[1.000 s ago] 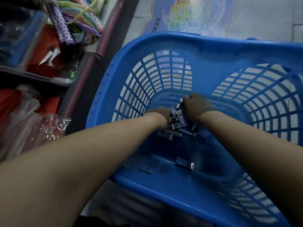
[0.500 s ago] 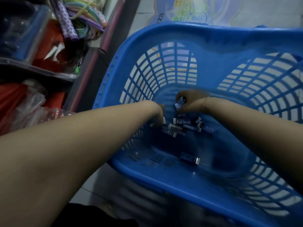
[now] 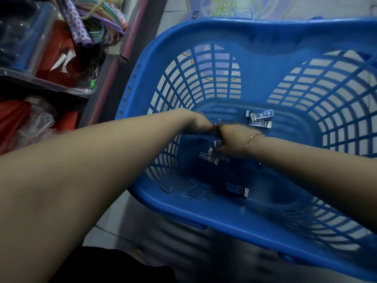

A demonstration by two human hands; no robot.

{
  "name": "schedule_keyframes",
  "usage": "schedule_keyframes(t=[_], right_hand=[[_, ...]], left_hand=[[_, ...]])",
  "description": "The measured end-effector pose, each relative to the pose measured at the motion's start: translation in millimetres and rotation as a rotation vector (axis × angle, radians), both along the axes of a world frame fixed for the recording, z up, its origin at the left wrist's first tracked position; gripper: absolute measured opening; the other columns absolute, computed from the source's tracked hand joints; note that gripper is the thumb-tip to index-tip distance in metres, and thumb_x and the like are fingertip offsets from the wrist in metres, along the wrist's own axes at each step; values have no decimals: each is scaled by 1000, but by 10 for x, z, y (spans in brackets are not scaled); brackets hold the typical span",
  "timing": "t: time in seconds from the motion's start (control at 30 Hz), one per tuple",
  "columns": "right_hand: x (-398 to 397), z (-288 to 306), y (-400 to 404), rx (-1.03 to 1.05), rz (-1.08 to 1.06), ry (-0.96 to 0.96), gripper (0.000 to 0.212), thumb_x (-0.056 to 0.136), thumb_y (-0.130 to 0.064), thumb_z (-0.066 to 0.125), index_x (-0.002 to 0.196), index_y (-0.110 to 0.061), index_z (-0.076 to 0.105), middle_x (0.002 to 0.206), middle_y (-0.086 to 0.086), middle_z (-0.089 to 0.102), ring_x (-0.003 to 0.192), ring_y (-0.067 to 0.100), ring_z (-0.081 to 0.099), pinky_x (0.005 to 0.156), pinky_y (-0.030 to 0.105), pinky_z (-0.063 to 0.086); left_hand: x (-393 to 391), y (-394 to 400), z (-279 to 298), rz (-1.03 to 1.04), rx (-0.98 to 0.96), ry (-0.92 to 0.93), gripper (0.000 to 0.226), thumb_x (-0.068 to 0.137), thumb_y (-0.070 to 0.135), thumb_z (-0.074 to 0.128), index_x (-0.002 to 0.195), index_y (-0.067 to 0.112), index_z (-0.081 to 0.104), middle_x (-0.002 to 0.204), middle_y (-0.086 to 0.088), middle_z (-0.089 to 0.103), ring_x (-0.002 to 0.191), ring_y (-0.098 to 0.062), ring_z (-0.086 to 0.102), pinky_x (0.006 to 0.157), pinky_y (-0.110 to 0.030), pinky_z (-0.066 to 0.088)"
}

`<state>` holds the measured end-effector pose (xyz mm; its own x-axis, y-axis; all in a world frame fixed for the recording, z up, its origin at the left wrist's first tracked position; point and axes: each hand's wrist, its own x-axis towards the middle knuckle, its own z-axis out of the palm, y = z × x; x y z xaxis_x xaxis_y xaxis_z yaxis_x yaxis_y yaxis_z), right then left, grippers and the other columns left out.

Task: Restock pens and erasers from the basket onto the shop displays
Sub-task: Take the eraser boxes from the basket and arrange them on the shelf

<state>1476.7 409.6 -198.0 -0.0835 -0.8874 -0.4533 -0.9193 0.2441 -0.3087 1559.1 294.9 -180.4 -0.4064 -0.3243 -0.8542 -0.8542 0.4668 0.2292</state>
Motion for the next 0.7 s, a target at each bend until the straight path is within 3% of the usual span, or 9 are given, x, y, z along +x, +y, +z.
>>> schedule_keyframes(t=[0.07, 0.13, 0.23, 0.3, 0.37, 0.4, 0.47, 0.57, 0.7], right_hand=[[128, -56, 54, 75, 107, 70, 35, 88, -45, 52, 110, -18, 57, 117, 10, 61, 103, 29, 61, 74, 29, 42], [193, -111, 87, 68, 166, 155, 27, 91, -36, 52, 109, -18, 59, 120, 9, 60, 103, 30, 61, 71, 29, 39], [246, -174, 75, 95, 213, 238, 22, 91, -19, 54, 111, -17, 61, 121, 9, 59, 103, 30, 61, 69, 31, 40], [189, -156, 46, 168, 196, 195, 24, 89, -24, 56, 112, -18, 62, 120, 8, 59, 105, 29, 60, 74, 31, 43], [-1, -66, 22, 230, -14, -79, 24, 88, -35, 55, 96, -14, 64, 104, 11, 65, 88, 25, 63, 71, 27, 46], [-137, 37, 27, 250, -197, -303, 24, 88, -34, 53, 80, -14, 63, 86, 11, 67, 67, 22, 61, 59, 23, 45], [-414, 284, 70, 242, -573, -782, 31, 85, -22, 48, 55, -16, 54, 60, 5, 55, 35, 13, 36, 38, 14, 29], [-642, 834, 241, 91, -1073, -1397, 8, 62, -16, 43, 61, -13, 51, 56, 3, 49, 31, 11, 22, 38, 11, 22], [-402, 1935, 437, -54, -1333, -1594, 20, 53, -17, 43, 70, -11, 51, 56, 2, 45, 39, 15, 29, 48, 18, 26]], left_hand=[[26, -53, 26, 171, 28, -21, 24, 96, 27, 40, 75, 18, 40, 65, -2, 37, 51, -15, 28, 46, -22, 26], [32, -77, 46, 321, 72, -19, 23, 94, 23, 39, 72, 16, 38, 61, -2, 34, 49, -15, 31, 45, -21, 35], [42, -92, 76, 469, 147, -1, 16, 91, 16, 37, 76, 12, 42, 60, -4, 36, 53, -15, 45, 63, -25, 55], [67, -94, 122, 566, 229, 13, 9, 91, 12, 35, 91, 9, 45, 66, -6, 44, 62, -15, 55, 64, -26, 58], [76, -94, 190, 661, 282, 50, 14, 92, 9, 37, 104, 7, 44, 79, -10, 56, 64, -16, 63, 59, -26, 57], [69, -86, 237, 707, 314, 85, 13, 93, 9, 39, 105, 7, 44, 82, -11, 58, 60, -16, 65, 55, -25, 57], [58, -24, 388, 811, 395, 176, 8, 93, 10, 39, 97, 8, 45, 79, -8, 59, 50, -12, 63, 49, -21, 55], [70, 191, 754, 1000, 518, 358, 12, 92, 12, 36, 84, 13, 44, 63, -2, 51, 41, -8, 50, 43, -15, 42], [215, 604, 1693, 1297, 571, 593, 23, 98, 35, 42, 82, 18, 45, 51, 7, 37, 33, -3, 30, 36, -14, 28]])
